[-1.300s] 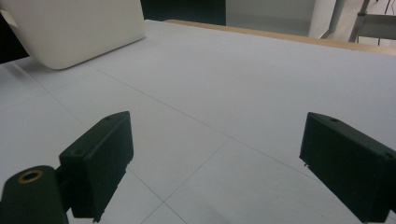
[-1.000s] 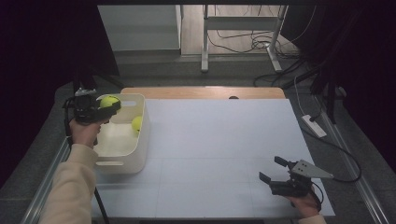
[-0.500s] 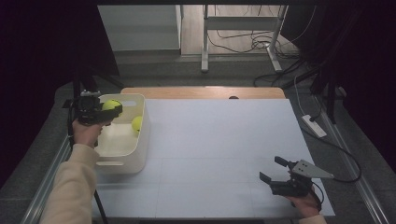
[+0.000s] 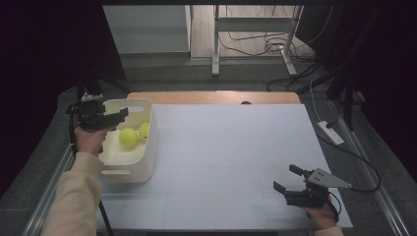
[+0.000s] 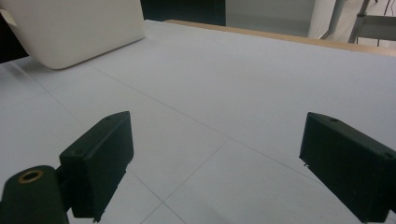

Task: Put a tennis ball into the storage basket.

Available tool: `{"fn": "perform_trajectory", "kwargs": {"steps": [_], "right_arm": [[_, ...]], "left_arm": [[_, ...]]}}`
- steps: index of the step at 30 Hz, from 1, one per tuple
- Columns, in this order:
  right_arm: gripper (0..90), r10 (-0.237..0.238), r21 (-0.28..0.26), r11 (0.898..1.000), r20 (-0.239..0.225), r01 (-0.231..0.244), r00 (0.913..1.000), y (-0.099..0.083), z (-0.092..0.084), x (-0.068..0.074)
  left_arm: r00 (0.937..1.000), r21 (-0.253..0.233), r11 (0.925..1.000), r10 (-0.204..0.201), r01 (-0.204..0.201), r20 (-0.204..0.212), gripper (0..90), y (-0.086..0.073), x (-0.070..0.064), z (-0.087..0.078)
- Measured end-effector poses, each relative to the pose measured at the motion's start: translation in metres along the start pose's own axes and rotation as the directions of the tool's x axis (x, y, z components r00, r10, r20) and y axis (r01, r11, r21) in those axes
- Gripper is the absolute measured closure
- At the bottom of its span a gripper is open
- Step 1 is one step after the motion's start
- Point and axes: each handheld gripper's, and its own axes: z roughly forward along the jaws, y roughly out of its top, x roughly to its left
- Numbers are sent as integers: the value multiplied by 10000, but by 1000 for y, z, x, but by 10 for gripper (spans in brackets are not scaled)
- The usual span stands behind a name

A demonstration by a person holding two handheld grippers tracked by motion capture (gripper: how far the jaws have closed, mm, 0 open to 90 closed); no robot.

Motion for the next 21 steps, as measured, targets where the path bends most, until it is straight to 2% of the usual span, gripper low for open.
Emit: {"fn": "perform_trajectory", "kwargs": {"steps": [4,10,12,13,21], "right_arm": [[97,-8,-1,10000,9,8,10000,0,0,0],[97,-14,16,10000,-5,14,10000,0,0,0],[97,-15,11,10000,-24,15,10000,0,0,-1],[97,-8,22,10000,-42,8,10000,0,0,-1],[97,-21,-12,10000,-135,21,9999,0,2,-3]], "left_arm": [[9986,-215,9997,146,-136,507,81,-1,-5,-5],[9948,-461,9986,292,-248,973,70,-3,-9,-9],[9918,-495,9984,316,-256,1241,69,-4,-12,-12],[9918,-495,9984,316,-256,1241,69,-4,-12,-12],[9787,-767,9951,762,-625,1906,76,-7,-26,-22]]}}
